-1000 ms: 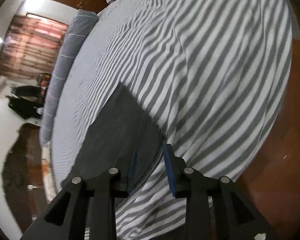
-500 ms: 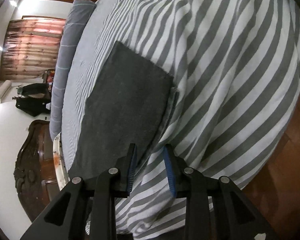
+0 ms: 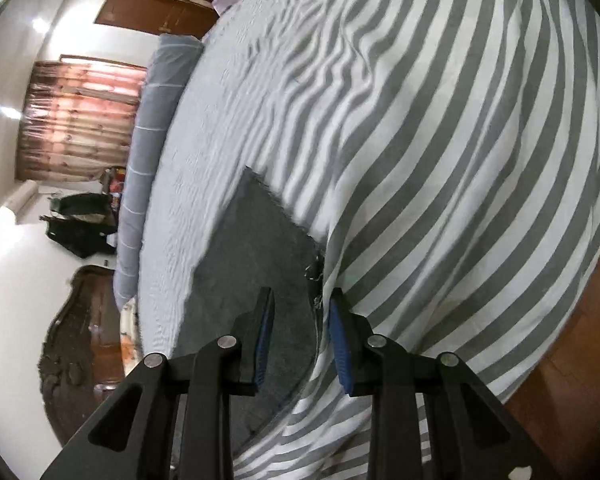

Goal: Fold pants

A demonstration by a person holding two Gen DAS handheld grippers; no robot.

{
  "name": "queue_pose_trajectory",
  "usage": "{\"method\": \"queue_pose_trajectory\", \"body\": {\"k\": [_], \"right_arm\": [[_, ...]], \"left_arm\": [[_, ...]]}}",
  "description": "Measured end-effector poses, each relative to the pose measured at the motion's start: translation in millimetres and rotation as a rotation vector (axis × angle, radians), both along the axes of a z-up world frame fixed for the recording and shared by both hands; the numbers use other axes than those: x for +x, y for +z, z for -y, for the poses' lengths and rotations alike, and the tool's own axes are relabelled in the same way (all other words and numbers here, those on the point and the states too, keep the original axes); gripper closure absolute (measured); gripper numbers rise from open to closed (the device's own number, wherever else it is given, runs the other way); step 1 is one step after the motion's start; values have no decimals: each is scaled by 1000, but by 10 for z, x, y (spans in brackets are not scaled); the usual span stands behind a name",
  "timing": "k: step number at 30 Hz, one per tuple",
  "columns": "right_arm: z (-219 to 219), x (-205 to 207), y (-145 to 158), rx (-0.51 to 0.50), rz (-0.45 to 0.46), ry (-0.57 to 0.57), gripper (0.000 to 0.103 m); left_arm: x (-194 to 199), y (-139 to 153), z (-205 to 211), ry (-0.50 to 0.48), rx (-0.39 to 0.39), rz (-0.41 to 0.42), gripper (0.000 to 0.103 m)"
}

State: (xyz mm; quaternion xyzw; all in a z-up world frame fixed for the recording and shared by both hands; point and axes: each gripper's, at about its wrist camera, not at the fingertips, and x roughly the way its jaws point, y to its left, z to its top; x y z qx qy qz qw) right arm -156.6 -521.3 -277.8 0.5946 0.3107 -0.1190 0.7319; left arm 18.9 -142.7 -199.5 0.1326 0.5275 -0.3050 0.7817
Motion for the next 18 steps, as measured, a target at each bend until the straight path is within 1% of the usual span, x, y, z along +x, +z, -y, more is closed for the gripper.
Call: {"method": "queue_pose_trajectory", "body": {"k": [4, 8, 9, 12, 13, 14, 15, 16, 17, 18], "right_arm": [[109, 42, 96, -54, 3, 10, 76], [269, 160, 45, -54, -18, 22, 76], [320, 203, 31, -59, -39, 24, 76], [453, 187, 111, -96, -29, 7, 76], [484, 155, 173, -119, -41, -18, 76], [528, 119, 269, -136, -4, -49, 76], [573, 108, 328, -118, 53, -53, 76], [600, 122, 339, -95, 74, -42, 76], [611, 156, 318, -82, 69, -19, 76], [613, 228, 271, -88, 28, 29, 76]], "left_arm": [[-7, 3, -23, -1, 0, -1, 78], [-10, 6, -20, -3, 6, 3, 78], [-10, 6, -13, -2, 8, 3, 78], [-11, 11, -2, -5, 15, 1, 78], [-5, 11, 12, -10, 21, 1, 78], [-5, 17, 26, -13, 26, 0, 78], [-8, 28, 34, -16, 29, -2, 78], [-12, 40, 47, -21, 29, -6, 78], [-13, 47, 56, -26, 29, -9, 78], [-19, 63, 75, -32, 26, -10, 78]]}}
